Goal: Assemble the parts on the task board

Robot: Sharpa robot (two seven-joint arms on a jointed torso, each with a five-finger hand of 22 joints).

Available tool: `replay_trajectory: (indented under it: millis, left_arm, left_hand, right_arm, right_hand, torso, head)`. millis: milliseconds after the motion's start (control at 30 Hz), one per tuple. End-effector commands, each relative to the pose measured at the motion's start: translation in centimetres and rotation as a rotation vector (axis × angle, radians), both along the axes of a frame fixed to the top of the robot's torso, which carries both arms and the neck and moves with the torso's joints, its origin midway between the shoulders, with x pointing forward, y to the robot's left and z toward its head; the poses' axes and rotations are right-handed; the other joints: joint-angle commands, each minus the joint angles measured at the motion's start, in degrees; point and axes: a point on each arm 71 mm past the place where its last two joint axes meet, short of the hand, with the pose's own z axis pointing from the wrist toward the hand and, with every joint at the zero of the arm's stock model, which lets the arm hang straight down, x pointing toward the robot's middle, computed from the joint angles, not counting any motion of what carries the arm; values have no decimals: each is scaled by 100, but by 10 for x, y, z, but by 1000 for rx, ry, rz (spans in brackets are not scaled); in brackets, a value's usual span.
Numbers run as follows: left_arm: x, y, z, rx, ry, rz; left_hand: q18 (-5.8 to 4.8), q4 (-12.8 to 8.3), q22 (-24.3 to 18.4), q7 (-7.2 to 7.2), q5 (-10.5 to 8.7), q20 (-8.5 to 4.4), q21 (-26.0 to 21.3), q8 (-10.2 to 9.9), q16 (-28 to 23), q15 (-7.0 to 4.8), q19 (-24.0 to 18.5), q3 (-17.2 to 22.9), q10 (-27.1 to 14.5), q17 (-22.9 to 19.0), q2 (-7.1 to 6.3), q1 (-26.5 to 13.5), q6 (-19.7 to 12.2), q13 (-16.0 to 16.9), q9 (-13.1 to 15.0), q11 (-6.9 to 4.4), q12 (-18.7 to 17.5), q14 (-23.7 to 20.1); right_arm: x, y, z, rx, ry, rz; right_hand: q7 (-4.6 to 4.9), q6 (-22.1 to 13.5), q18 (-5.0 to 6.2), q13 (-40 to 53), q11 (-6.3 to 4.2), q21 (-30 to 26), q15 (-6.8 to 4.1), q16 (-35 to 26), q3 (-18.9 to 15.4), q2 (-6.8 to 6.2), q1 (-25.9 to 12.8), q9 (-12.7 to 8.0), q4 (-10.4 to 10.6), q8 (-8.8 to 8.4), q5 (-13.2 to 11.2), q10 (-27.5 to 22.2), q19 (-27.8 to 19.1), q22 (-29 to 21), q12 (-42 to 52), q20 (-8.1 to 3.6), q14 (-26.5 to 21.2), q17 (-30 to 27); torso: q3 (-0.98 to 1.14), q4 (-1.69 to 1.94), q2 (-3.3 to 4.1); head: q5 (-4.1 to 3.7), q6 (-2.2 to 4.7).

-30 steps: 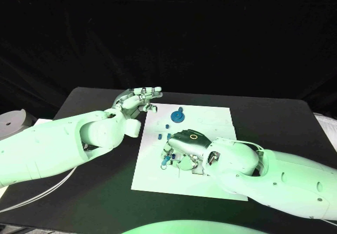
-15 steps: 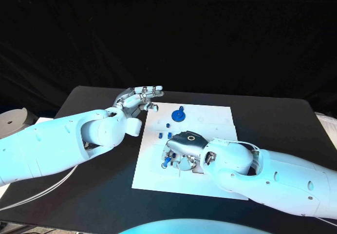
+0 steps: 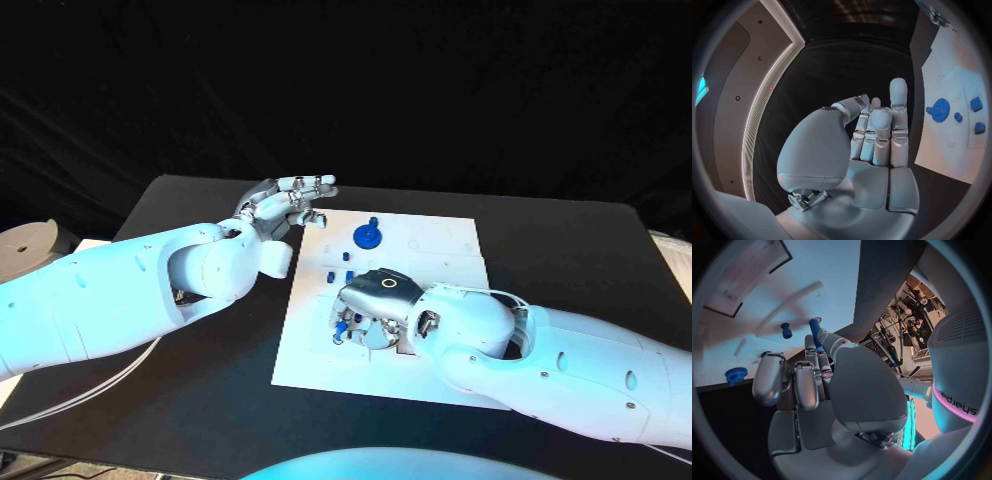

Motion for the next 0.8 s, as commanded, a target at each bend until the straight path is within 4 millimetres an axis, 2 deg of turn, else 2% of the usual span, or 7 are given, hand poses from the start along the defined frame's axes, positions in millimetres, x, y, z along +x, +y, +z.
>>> replay_trajectory:
  millis: [33, 167, 667, 800]
  left_arm:
    - [-1, -2, 1, -14, -4, -17]
    - [-1, -2, 1, -14, -4, -17]
    - [-1, -2, 1, -14, -2, -18]
    - [-1, -2, 1, -14, -2, -18]
  left_hand:
    - [55, -3, -5, 7, -10, -5, -19, 6, 1, 5, -50, -23, -53, -5, 44, 0, -33, -3, -5, -4, 18, -51]
    - [55, -3, -5, 7, -10, -5, -19, 6, 1, 5, -50, -23, -53, -5, 44, 0, -33, -3, -5, -4, 18, -51]
    - [55, -3, -5, 7, -10, -5, -19, 6, 1, 5, -50, -23, -53, -5, 44, 0, -33, -3, -5, -4, 18, -51]
    - [55, -7, -7, 8, -13, -4, -21, 8, 3, 7, -52, -34, -61, -12, 47, -5, -37, -4, -5, -3, 29, -55]
  right_arm:
    - [-3, 0, -9, -55, 20, 9]
    - [-3, 1, -10, -62, 21, 10]
    - [-6, 3, -10, -68, 11, 16]
    - [-5, 2, -11, -89, 0, 4]
  right_hand:
    - [10, 39, 42, 2, -5, 15, -1, 12, 27, 55, 48, 6, -11, 23, 16, 1, -8, -6, -40, -21, 327, -9]
    - [10, 39, 42, 2, -5, 15, -1, 12, 27, 55, 48, 6, -11, 23, 16, 1, -8, -6, -40, -21, 327, -9]
    - [8, 43, 43, 3, -6, 12, 0, 9, 30, 55, 42, 8, -16, 23, 17, 5, -10, -9, -44, -19, 326, -15]
    - [8, 41, 45, 3, -2, 7, 3, 9, 24, 41, 14, 10, -18, 17, 12, 1, -15, -15, -57, -16, 324, -16]
  torso:
    - [2, 1, -1]
    - [-4, 0, -2]
    - [1, 1, 1]
    - [-4, -3, -4]
  head:
    - [8, -8]
    - [6, -10]
    - [19, -10]
    - [9, -9]
